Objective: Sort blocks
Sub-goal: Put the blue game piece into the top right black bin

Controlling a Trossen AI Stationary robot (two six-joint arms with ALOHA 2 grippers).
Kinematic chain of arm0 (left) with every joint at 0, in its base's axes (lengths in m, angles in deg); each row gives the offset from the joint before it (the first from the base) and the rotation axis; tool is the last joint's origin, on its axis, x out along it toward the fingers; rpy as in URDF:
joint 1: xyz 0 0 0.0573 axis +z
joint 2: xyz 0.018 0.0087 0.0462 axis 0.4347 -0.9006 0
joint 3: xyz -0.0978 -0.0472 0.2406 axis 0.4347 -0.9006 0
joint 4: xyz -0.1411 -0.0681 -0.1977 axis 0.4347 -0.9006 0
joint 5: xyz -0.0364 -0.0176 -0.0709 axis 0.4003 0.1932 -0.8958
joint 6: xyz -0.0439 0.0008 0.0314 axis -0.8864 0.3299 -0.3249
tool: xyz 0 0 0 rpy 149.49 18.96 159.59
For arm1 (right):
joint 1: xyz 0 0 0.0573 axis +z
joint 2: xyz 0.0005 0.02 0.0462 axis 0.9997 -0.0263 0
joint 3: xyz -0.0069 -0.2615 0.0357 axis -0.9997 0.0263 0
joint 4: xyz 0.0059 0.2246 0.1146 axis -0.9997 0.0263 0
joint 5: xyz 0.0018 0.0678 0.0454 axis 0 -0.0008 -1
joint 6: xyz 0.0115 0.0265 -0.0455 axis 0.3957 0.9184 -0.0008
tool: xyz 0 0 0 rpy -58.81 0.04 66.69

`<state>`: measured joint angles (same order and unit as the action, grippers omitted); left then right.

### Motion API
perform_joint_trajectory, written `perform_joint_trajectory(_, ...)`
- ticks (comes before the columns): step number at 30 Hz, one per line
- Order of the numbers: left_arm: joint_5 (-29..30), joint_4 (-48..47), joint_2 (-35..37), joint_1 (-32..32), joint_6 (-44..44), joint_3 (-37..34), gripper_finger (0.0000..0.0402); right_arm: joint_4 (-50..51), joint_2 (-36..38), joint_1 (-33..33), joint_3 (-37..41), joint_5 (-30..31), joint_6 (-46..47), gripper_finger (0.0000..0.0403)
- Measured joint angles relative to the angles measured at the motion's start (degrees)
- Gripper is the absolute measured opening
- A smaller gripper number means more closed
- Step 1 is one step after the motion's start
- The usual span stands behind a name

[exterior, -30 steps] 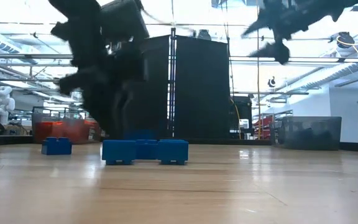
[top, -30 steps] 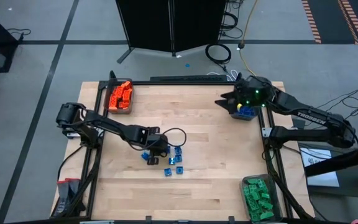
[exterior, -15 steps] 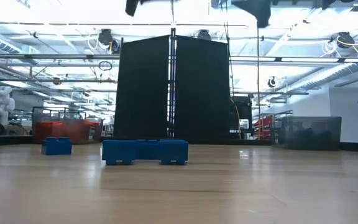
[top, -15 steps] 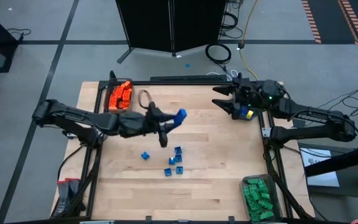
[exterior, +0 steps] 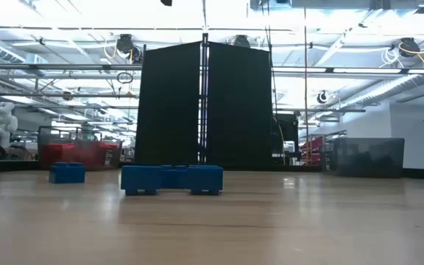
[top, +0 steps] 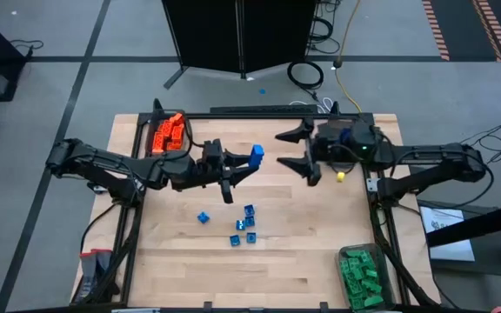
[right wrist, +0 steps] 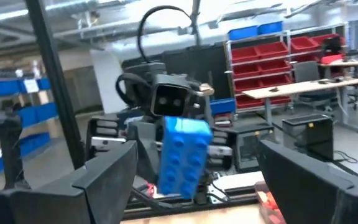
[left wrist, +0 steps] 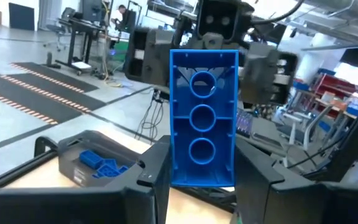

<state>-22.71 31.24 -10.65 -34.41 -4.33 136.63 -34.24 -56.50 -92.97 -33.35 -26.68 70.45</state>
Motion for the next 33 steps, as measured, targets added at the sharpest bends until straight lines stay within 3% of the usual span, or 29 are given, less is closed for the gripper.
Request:
perform_joint_trajectory(10, -0.1, 1.1, 0.0, -1.1, 1.8, 0.0, 0.0122, 1.2, -9.5, 1.0, -11.4, -1.7, -3.9, 0.0324)
perform_joint_trajectory(17, -0.3, 2.6, 0.0, -2.1, 4.9, 0.0, 0.0122, 3.0, -14.7, 0.8, -14.1, -7.3, -2.2, 0.0324)
perform_joint_trajectory(25, -0.3, 2.0, 0.0, -2.0, 5.0, 0.0, 0.0122, 2.9, -17.3, 0.8, -16.3, -7.5, -0.5, 0.0319)
perform_joint_trajectory(29, -0.3, 2.0, 0.0, -2.0, 5.0, 0.0, 0.0122, 3.0, -17.2, 0.8, -17.3, -7.5, -1.9, 0.0267)
perform_joint_trajectory(33, 0.0, 1.9, 0.0, -2.0, 5.0, 0.0, 0.0122, 4.2, -17.2, 0.9, -17.6, -7.6, -2.2, 0.0153)
